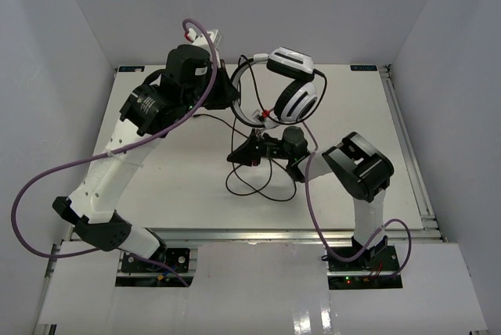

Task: Wrap the headphones

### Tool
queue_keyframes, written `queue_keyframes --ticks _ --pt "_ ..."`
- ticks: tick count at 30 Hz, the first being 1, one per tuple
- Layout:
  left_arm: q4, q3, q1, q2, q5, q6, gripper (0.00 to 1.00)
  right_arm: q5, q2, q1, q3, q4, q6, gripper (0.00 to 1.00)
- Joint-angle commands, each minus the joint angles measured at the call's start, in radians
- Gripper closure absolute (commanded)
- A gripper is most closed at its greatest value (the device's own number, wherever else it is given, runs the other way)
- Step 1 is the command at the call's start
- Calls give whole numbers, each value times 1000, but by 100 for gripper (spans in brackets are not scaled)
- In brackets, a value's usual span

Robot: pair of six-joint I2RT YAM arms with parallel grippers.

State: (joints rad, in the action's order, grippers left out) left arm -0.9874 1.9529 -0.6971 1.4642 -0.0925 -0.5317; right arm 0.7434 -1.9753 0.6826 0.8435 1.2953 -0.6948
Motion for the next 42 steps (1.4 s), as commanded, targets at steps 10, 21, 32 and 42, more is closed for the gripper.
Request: queue_keyframes --ticks 10,21,32,42 --pt "-31 61 17 -47 -207 43 100 189 335 -6 -163 -54 162 92" --pt "24 -15 105 -79 -317 118 100 108 762 -24 -172 -1143 939 92" --pt "158 -160 192 -74 -339 145 100 -142 897 -11 -7 -1570 1227 92" --pt "290 -390 192 -65 -269 121 100 -639 854 63 329 -1686 1487 92"
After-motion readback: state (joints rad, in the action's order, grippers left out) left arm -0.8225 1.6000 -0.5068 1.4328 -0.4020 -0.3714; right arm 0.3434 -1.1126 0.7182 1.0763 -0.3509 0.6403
